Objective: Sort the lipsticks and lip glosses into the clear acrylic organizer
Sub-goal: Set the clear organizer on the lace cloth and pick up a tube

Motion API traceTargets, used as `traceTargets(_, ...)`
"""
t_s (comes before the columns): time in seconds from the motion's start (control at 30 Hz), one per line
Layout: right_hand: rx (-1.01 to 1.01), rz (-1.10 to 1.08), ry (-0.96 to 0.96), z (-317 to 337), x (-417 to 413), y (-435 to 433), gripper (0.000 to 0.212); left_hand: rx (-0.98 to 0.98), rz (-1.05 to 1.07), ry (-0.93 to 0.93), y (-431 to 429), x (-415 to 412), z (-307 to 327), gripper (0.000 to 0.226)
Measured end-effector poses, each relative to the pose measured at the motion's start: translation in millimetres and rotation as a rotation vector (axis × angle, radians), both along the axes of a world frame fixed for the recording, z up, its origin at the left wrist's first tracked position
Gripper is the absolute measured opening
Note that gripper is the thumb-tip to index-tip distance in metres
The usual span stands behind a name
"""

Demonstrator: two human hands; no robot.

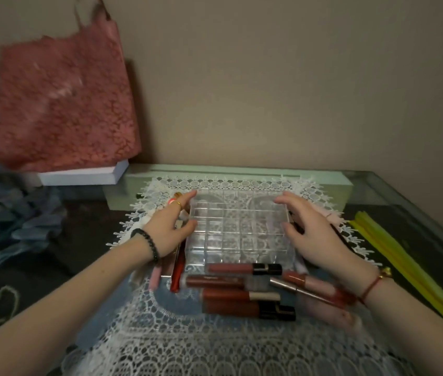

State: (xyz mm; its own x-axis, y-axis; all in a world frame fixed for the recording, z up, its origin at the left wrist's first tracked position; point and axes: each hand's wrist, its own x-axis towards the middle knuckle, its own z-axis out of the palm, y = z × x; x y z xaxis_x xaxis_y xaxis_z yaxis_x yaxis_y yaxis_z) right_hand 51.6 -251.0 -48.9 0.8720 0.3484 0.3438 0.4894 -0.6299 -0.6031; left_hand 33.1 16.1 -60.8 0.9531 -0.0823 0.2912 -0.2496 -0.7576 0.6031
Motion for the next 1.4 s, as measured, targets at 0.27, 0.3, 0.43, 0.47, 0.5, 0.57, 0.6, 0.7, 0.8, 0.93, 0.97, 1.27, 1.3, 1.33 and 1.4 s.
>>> traceTargets(0.27,0.025,-0.025,0.046,1,-7,3,0.045,0.034,0.061,0.051,-5,-5,5,0.062)
traceTargets(0.3,0.031,-0.035,0.049,1,-9,4,0.045,0.026,0.070,0.061,-7,-6,6,0.062)
traceTargets(0.43,0.028,-0.082,0.049,1,-12,7,0.046,0.028,0.118,0.066,-13,-13,9,0.058)
traceTargets(0.47,0.027,-0.086,0.051,1,-12,7,0.045,0.023,0.124,0.063,-14,-16,10,0.058)
traceTargets(0.5,0.024,-0.087,0.050,1,-13,7,0.044,0.012,0.120,0.056,-14,-20,10,0.057)
traceTargets(0.57,0.030,-0.073,0.060,4,-15,5,0.041,-0.026,0.095,0.044,-13,-28,9,0.057)
traceTargets(0.6,0.042,-0.058,0.073,7,-17,3,0.039,-0.040,0.085,0.044,-11,-32,9,0.057)
traceTargets(0.7,0.124,-0.025,0.093,17,-21,-7,0.037,-0.011,0.090,0.059,-4,-40,10,0.059)
traceTargets(0.8,0.209,-0.044,0.097,29,-24,-21,0.033,-0.028,0.104,0.059,-1,-45,14,0.059)
traceTargets(0.93,0.167,-0.072,0.110,39,-30,-37,0.026,-0.041,0.118,0.038,-3,-49,17,0.058)
traceTargets(0.97,0.142,-0.075,0.114,40,-31,-39,0.025,-0.036,0.118,0.036,-4,-50,16,0.058)
traceTargets(1.27,0.030,-0.209,0.187,30,-33,-54,0.025,0.132,0.146,-0.040,-13,-60,4,0.051)
traceTargets(1.3,0.012,-0.218,0.189,28,-31,-54,0.025,0.150,0.153,-0.070,-14,-60,2,0.050)
traceTargets(1.33,-0.013,-0.227,0.187,25,-28,-55,0.025,0.141,0.162,-0.097,-14,-59,-1,0.049)
traceTargets(1.4,-0.055,-0.239,0.175,21,-20,-53,0.026,0.111,0.189,-0.138,-15,-55,-5,0.047)
